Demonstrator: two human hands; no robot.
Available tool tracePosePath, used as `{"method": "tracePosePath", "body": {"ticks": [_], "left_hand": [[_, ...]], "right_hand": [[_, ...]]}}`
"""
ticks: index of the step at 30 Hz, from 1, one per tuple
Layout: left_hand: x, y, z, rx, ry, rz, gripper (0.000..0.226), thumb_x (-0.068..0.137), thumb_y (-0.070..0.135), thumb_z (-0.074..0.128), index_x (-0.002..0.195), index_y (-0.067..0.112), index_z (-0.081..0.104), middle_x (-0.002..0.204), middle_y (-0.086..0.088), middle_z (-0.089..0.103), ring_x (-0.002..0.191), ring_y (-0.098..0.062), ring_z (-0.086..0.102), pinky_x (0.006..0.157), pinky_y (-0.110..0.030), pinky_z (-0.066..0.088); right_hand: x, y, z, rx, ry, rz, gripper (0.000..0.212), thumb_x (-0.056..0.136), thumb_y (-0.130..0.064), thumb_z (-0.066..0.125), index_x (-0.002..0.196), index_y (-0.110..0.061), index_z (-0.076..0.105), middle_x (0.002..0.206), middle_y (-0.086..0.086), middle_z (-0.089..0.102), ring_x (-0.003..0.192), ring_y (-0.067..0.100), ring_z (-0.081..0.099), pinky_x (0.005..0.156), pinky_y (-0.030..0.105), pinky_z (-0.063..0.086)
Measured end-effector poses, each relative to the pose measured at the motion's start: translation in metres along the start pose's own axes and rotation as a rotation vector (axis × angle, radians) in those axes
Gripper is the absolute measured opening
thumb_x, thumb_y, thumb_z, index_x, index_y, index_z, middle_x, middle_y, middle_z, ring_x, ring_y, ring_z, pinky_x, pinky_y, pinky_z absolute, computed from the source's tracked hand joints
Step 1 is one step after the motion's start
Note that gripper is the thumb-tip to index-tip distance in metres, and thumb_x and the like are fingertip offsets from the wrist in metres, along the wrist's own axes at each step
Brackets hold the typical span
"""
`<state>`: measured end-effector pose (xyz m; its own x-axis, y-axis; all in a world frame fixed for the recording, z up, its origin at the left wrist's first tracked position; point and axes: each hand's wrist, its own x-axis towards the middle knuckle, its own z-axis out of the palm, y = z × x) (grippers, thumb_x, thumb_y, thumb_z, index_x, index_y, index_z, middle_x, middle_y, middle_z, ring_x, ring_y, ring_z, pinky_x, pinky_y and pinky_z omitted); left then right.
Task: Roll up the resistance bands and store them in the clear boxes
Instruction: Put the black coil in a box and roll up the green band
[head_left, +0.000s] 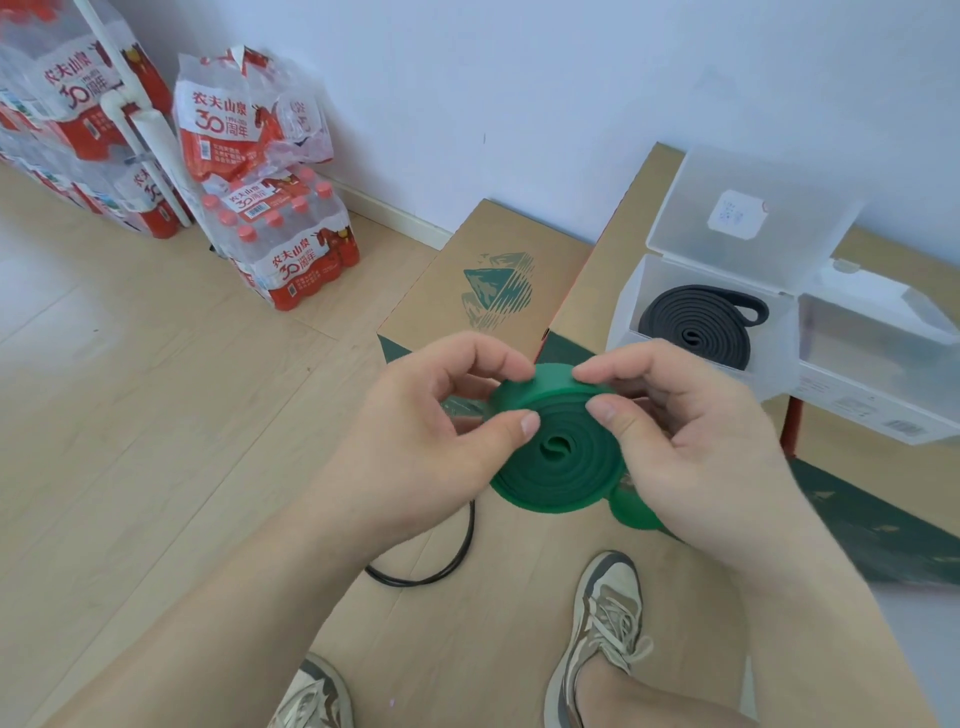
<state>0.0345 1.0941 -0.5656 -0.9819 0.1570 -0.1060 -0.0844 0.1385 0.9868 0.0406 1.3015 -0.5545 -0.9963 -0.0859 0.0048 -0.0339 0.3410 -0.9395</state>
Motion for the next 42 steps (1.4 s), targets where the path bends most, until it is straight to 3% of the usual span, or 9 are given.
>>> {"method": "tracePosePath", "body": {"ticks": [3, 6, 12, 15, 19, 24, 30, 33, 42], "left_hand": [[-0.001, 0.002, 0.003, 0.199, -0.046, 0.081, 0.029, 0.082, 0.011, 0.083, 0.100, 0.030, 0.071, 0.099, 0.015, 0.075, 0.101, -0.007, 0.071, 0.091, -0.031, 0.060], [-0.002, 0.004, 0.005, 0.249, -0.053, 0.088, 0.031, 0.077, 0.018, 0.088, 0.098, 0.030, 0.070, 0.096, 0.016, 0.073, 0.099, -0.008, 0.070, 0.082, -0.034, 0.062], [0.001, 0.007, -0.008, 0.145, -0.124, -0.003, 0.033, 0.073, 0.011, 0.091, 0.094, 0.029, 0.074, 0.093, 0.010, 0.075, 0.090, -0.013, 0.073, 0.073, -0.041, 0.064], [0.001, 0.003, -0.012, 0.148, -0.064, 0.001, 0.029, 0.079, 0.012, 0.086, 0.098, 0.030, 0.074, 0.096, 0.008, 0.075, 0.094, -0.016, 0.071, 0.076, -0.040, 0.063], [0.001, 0.002, -0.011, 0.038, 0.037, 0.017, 0.029, 0.090, 0.008, 0.076, 0.106, 0.032, 0.072, 0.101, 0.004, 0.074, 0.096, -0.015, 0.070, 0.070, -0.024, 0.060], [0.000, -0.001, -0.001, -0.085, 0.064, 0.020, 0.020, 0.090, 0.018, 0.071, 0.106, 0.030, 0.074, 0.099, 0.001, 0.077, 0.097, -0.025, 0.071, 0.080, -0.040, 0.062], [0.000, 0.001, -0.001, 0.147, -0.035, 0.089, 0.018, 0.087, 0.012, 0.080, 0.096, 0.025, 0.072, 0.111, 0.013, 0.071, 0.112, -0.008, 0.068, 0.091, -0.027, 0.059], [0.002, 0.003, 0.000, 0.180, -0.102, 0.051, 0.024, 0.084, 0.007, 0.082, 0.096, 0.026, 0.072, 0.101, 0.009, 0.075, 0.101, -0.007, 0.071, 0.085, -0.027, 0.062], [0.003, 0.005, -0.006, 0.060, -0.081, -0.049, 0.034, 0.078, 0.006, 0.087, 0.091, 0.033, 0.071, 0.097, 0.007, 0.073, 0.085, -0.019, 0.075, 0.073, -0.033, 0.063]], "right_hand": [[-0.001, 0.001, 0.006, -0.137, -0.045, -0.060, 0.034, 0.094, 0.002, 0.067, 0.097, -0.031, 0.074, 0.098, -0.012, 0.073, 0.095, 0.011, 0.069, 0.079, 0.020, 0.054], [-0.002, 0.003, 0.011, -0.196, -0.087, -0.136, 0.033, 0.087, 0.005, 0.073, 0.094, -0.027, 0.075, 0.103, -0.010, 0.073, 0.106, 0.014, 0.069, 0.092, 0.026, 0.054], [-0.002, 0.001, 0.000, 0.128, -0.120, 0.065, 0.025, 0.086, 0.004, 0.077, 0.100, -0.017, 0.076, 0.105, 0.000, 0.080, 0.102, 0.017, 0.076, 0.095, 0.037, 0.061], [-0.001, 0.006, -0.011, 0.086, -0.053, 0.099, 0.021, 0.088, 0.000, 0.077, 0.096, -0.019, 0.078, 0.110, -0.004, 0.080, 0.107, 0.013, 0.075, 0.100, 0.041, 0.059], [0.000, 0.005, -0.007, 0.113, -0.005, 0.084, 0.031, 0.082, -0.003, 0.082, 0.104, -0.024, 0.076, 0.105, -0.005, 0.081, 0.103, 0.013, 0.075, 0.096, 0.032, 0.060], [0.002, 0.002, 0.000, 0.141, 0.047, 0.032, 0.033, 0.088, 0.002, 0.077, 0.105, -0.026, 0.072, 0.105, -0.003, 0.080, 0.102, 0.015, 0.074, 0.089, 0.031, 0.061], [-0.005, -0.001, 0.005, -0.046, -0.031, 0.032, 0.035, 0.087, 0.001, 0.077, 0.095, -0.033, 0.075, 0.100, -0.019, 0.076, 0.099, 0.003, 0.070, 0.082, 0.012, 0.053], [-0.006, -0.002, 0.007, -0.098, -0.049, 0.023, 0.034, 0.082, 0.006, 0.080, 0.093, -0.027, 0.078, 0.103, -0.021, 0.073, 0.102, -0.002, 0.067, 0.081, 0.004, 0.047], [-0.003, -0.005, -0.004, -0.061, -0.043, 0.008, 0.033, 0.081, -0.012, 0.087, 0.102, -0.035, 0.075, 0.108, -0.009, 0.073, 0.106, 0.013, 0.069, 0.088, 0.033, 0.056]]}}
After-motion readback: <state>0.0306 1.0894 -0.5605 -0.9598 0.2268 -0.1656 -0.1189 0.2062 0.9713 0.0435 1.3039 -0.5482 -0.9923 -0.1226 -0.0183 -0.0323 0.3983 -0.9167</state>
